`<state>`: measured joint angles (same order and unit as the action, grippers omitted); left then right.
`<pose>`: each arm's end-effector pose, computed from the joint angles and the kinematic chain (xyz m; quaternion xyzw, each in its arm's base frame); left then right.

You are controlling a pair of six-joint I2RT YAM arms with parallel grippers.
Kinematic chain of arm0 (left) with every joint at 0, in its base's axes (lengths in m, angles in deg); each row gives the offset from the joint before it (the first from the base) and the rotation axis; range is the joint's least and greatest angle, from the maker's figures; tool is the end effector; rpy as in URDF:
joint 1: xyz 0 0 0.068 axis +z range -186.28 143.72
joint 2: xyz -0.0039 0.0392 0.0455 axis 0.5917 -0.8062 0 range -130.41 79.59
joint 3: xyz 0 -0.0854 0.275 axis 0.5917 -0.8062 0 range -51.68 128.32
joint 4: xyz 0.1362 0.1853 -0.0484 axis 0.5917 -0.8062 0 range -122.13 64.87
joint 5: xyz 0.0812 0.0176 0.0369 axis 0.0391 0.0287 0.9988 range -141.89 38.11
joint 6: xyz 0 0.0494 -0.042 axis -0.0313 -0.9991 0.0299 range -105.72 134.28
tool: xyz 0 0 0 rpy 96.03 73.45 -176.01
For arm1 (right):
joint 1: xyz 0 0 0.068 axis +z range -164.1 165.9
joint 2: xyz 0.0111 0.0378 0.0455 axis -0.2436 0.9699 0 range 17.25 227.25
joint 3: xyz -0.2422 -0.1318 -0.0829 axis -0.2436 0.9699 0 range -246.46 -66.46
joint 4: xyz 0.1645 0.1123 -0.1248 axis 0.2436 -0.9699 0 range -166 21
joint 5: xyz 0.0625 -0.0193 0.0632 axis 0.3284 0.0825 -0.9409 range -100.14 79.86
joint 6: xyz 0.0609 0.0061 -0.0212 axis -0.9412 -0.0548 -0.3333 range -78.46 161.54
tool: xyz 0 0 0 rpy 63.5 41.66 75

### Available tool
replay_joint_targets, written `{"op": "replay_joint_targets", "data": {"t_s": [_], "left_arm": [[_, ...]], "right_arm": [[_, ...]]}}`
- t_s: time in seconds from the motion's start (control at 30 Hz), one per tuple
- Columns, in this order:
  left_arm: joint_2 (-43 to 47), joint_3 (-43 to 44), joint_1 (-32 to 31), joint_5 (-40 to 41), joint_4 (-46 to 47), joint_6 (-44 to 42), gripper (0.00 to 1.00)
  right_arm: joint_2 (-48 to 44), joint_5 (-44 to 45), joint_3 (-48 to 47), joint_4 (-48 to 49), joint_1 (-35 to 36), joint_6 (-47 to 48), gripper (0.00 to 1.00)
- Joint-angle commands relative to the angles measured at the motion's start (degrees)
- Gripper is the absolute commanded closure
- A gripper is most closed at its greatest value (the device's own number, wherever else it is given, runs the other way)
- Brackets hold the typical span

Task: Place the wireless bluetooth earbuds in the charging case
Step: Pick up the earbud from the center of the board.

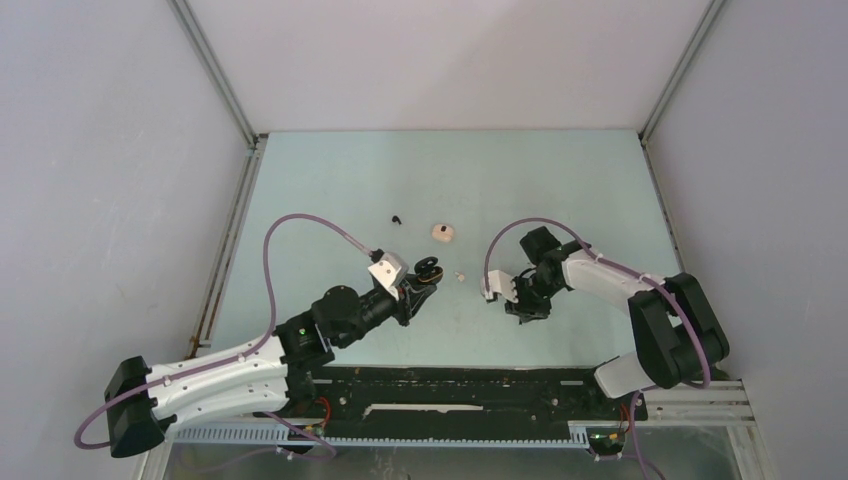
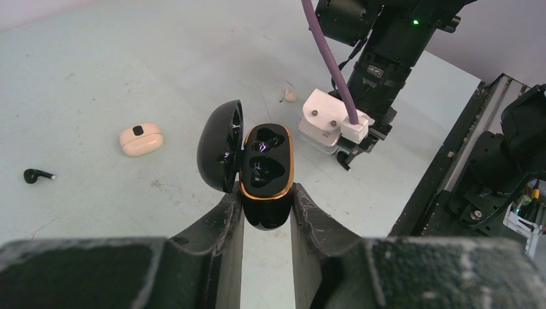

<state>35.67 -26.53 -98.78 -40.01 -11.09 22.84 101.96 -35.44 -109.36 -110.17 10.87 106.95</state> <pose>0.0859 -0.1425 0.2843 0.2693 0.6840 -0.3295 0.5925 0.1816 0.1084 0.1734 -0.7004 0.6769 0.1845 0.1316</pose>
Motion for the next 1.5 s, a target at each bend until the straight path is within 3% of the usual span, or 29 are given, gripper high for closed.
{"op": "replay_joint_targets", "data": {"t_s": [0.0,0.07,0.2,0.37,0.5,0.6,0.8,0.97,1.27,1.47], "left_arm": [[0.6,-0.1,-0.3,1.0,2.2,0.3,0.99],[0.6,-0.1,-0.3,1.1,2.1,0.4,0.99],[0.8,-0.2,-0.3,1.1,2.2,0.6,0.99],[-0.5,-0.6,-0.3,0.8,3.6,0.7,0.99],[-3.3,-0.1,-0.4,-0.3,6.1,1.2,0.99],[-5.9,0.6,-0.3,-0.3,8.0,1.6,0.99],[-9.4,2.4,-0.3,0.4,10.2,1.2,0.99],[-9.1,2.2,-0.4,1.7,12.2,0.2,0.99],[-10.5,-1.0,-3.2,5.6,21.1,-8.1,0.99],[-10.9,-2.1,-4.9,7.4,24.5,-11.7,0.99]], "right_arm": [[1.9,1.1,0.0,0.7,0.7,-1.0,0.69],[2.4,1.6,0.0,0.6,0.8,-1.3,0.70],[1.6,1.6,-0.1,-0.2,0.8,-2.2,0.84],[-7.7,7.5,-0.1,1.2,4.4,-5.7,0.99],[-17.5,15.7,-2.4,2.9,7.3,-6.9,1.00],[-17.0,20.7,-10.3,-0.9,6.6,-7.3,1.00],[-24.1,22.3,-18.0,5.9,6.5,2.7,1.00],[-32.4,24.8,-18.3,14.2,17.1,0.3,1.00],[-34.5,47.9,-15.1,23.4,43.6,0.5,1.00],[-31.0,52.7,-11.7,29.2,48.4,4.9,1.00]]}}
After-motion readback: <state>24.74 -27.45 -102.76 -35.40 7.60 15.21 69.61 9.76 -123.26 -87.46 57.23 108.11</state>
